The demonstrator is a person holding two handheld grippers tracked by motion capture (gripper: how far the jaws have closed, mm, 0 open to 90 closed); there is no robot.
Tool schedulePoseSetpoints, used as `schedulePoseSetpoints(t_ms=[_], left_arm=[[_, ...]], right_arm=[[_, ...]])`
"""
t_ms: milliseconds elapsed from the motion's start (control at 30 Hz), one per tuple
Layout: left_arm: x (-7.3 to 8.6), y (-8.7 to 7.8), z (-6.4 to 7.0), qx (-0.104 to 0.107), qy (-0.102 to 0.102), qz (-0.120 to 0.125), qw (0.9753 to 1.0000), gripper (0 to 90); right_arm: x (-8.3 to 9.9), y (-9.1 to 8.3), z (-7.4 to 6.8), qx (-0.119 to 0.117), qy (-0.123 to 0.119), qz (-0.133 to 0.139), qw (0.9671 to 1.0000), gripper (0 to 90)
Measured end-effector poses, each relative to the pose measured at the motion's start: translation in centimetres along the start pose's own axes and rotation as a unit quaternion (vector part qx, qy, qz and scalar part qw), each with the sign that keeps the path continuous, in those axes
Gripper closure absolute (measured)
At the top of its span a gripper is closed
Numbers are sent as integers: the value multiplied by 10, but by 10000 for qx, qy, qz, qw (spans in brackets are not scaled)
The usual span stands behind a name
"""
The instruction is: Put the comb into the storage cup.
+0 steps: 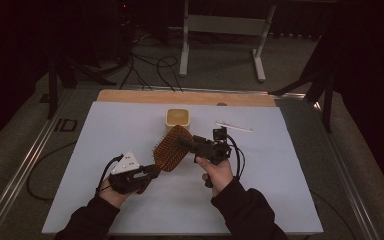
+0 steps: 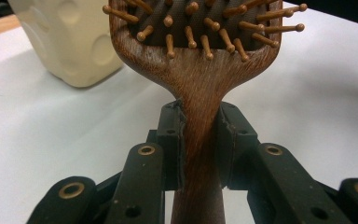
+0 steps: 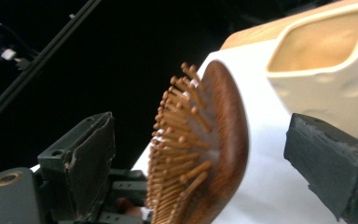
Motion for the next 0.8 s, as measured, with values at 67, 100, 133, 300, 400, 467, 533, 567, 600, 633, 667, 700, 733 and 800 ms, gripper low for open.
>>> schedulePoseSetpoints(t_ms=[67,100,133,300,400,467,533,567,600,633,667,700,733,800], left_arm=[[0,0,0,8,-4,4,10000,740],[0,0,0,-8,-2,16,10000,740],[-1,0,0,-12,-9,24,10000,740],[0,0,0,-10,12,16,10000,740],[0,1,1,5,3,19,10000,740],[0,1,1,-2,23,16,10000,740],[-1,0,1,12,1,26,10000,740],[-1,0,0,5,-1,35,10000,740],[-1,0,0,15,0,32,10000,740],[-1,0,0,9,3,35,10000,740],[-1,-1,0,14,2,34,10000,740],[0,0,0,26,-1,33,10000,740],[0,0,0,29,14,30,10000,740],[0,0,0,35,23,13,10000,740]], right_arm=[[3,2,1,29,124,-45,9999,110],[4,4,1,-1,183,-89,9998,125],[6,5,1,-18,251,-149,9996,134],[16,11,-1,-190,472,-371,9980,222],[20,15,-4,-282,584,-459,9968,273],[23,17,-5,-311,622,-500,9963,317],[23,18,-5,-305,677,-467,9961,349],[23,18,-5,-295,700,-450,9961,374],[23,18,-4,-292,726,-426,9960,399],[23,18,-3,-277,743,-423,9960,420],[23,18,-2,-276,746,-430,9959,438],[23,18,-2,-278,758,-442,9958,439],[23,18,-1,-276,763,-461,9956,440],[24,18,-1,-254,704,-475,9961,450]])
Point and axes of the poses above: each handheld gripper's, and its own axes: y roughly forward along the jaws, x roughly out of its underside, z roughly to its right, the point moved 10 cm from there along y, roughly forward along the jaws, and after that the axes turned 5 degrees about y, right-handed, at the moved point
